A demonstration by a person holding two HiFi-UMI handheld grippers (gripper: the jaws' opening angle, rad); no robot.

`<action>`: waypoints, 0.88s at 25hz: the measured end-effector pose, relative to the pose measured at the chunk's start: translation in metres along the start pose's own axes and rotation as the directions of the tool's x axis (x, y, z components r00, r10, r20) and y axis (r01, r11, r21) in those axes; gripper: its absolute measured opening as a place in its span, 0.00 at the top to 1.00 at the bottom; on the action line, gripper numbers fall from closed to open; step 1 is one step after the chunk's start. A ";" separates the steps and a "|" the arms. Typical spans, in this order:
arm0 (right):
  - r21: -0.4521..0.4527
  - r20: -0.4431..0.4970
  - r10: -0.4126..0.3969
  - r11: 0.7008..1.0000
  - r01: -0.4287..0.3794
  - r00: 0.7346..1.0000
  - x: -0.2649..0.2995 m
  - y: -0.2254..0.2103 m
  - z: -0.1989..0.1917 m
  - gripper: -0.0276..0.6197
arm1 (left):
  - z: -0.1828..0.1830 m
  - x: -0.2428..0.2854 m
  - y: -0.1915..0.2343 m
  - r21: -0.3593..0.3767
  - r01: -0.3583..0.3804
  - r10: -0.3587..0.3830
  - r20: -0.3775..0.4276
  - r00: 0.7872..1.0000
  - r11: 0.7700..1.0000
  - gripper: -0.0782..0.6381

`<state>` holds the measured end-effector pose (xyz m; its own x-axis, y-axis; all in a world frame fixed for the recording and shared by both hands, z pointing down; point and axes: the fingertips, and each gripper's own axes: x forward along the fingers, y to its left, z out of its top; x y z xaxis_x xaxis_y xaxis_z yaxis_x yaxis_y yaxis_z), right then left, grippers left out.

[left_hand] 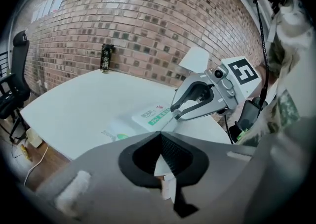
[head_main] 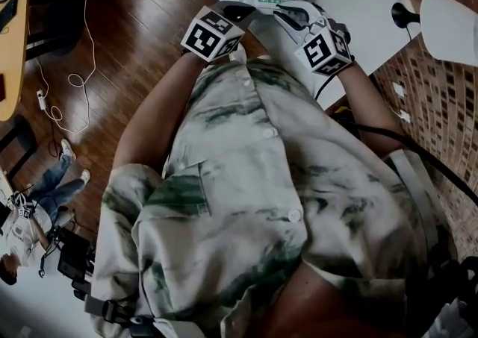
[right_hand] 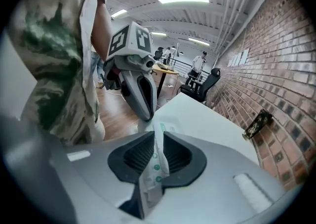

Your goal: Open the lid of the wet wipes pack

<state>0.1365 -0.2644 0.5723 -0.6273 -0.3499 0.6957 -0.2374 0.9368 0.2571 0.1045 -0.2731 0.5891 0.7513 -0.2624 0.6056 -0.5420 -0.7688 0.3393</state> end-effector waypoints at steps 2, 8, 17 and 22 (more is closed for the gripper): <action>-0.035 -0.016 -0.002 0.999 0.001 1.000 0.007 -0.002 -0.002 0.86 | -0.002 0.004 0.003 -0.003 -0.004 0.004 -0.010 1.000 1.000 0.89; -0.119 -0.059 0.015 0.993 -0.022 0.998 0.018 0.002 -0.005 0.89 | -0.009 0.014 0.008 -0.010 0.000 -0.001 -0.048 0.999 1.000 0.89; -0.123 -0.057 0.047 0.991 -0.054 0.997 0.014 0.003 -0.001 0.92 | -0.010 0.014 0.006 0.007 0.002 -0.002 -0.057 0.998 1.000 0.89; -0.087 -0.039 0.053 0.995 -0.057 0.998 0.009 -0.005 0.007 0.94 | -0.011 0.014 0.006 0.009 0.004 -0.004 -0.060 0.998 1.000 0.89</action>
<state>0.1271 -0.2721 0.5727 -0.6099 -0.2989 0.7340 -0.1359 0.9519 0.2746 0.1077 -0.2746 0.6075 0.7294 -0.2243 0.6463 -0.5355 -0.7750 0.3355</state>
